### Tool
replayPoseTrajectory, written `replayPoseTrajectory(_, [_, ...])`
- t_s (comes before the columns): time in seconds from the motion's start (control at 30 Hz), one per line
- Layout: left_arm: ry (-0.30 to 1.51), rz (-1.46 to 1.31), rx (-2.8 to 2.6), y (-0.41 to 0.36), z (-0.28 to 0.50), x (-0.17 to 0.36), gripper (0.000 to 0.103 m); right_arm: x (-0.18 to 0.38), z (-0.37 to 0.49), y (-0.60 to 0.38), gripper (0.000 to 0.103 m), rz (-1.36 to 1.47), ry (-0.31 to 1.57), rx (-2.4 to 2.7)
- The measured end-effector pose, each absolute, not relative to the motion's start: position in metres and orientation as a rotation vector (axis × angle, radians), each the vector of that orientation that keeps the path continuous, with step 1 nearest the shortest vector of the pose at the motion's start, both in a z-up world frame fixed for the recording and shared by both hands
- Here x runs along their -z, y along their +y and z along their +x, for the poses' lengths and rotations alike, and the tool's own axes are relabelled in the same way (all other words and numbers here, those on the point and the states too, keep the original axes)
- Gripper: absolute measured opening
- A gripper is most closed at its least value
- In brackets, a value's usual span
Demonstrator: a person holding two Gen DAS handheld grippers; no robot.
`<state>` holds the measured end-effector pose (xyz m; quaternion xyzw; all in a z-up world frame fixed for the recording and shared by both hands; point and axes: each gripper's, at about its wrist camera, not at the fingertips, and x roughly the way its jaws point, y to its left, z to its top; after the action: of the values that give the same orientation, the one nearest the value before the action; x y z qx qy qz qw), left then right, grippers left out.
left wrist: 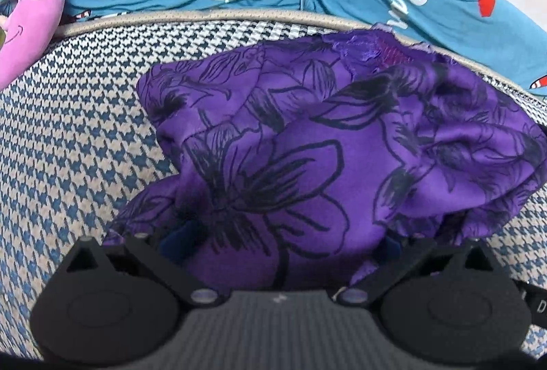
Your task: Fold clothes
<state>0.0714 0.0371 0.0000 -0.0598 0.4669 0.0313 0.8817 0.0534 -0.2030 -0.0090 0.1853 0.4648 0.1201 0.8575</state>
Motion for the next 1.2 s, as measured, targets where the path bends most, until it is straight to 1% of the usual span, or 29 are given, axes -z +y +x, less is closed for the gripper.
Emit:
replayPoseTrajectory(0.33, [0.969, -0.156, -0.061, 0.045, 0.064, 0.006, 0.103, 0.01, 0.056, -0.186, 0.047, 0.27, 0.931, -0.247])
replayPoseTrajectory(0.4, [0.96, -0.164, -0.059, 0.046, 0.058, 0.004, 0.103, 0.009, 0.055, -0.184, 0.046, 0.25, 0.926, -0.255])
replayPoseTrajectory(0.43, [0.955, -0.168, -0.057, 0.047, 0.055, 0.002, 0.103, 0.009, 0.055, -0.184, 0.043, 0.24, 0.923, -0.255])
replayPoseTrajectory(0.47, [0.951, -0.172, -0.056, 0.047, 0.052, 0.001, 0.103, 0.008, 0.055, -0.184, 0.033, 0.233, 0.92, -0.257])
replayPoseTrajectory(0.5, [0.946, -0.175, -0.055, 0.048, 0.049, 0.0, 0.103, 0.007, 0.055, -0.185, 0.018, 0.23, 0.919, -0.26])
replayPoseTrajectory(0.53, [0.942, -0.179, -0.054, 0.048, 0.046, -0.001, 0.103, 0.007, 0.056, -0.185, 0.013, 0.233, 0.92, -0.263])
replayPoseTrajectory(0.6, [0.932, -0.187, -0.051, 0.049, 0.04, -0.004, 0.103, 0.006, 0.057, -0.187, 0.009, 0.242, 0.918, -0.265])
replayPoseTrajectory(0.67, [0.923, -0.195, -0.049, 0.051, 0.034, -0.006, 0.103, 0.001, 0.056, -0.191, 0.008, 0.25, 0.901, -0.267])
replayPoseTrajectory(0.87, [0.914, -0.194, -0.043, 0.055, 0.014, -0.006, 0.103, -0.027, 0.043, -0.209, 0.007, 0.255, 0.766, -0.243])
replayPoseTrajectory(1.2, [0.948, -0.177, -0.036, 0.055, -0.004, 0.007, 0.103, -0.071, 0.03, -0.297, 0.007, 0.375, 0.589, 0.021])
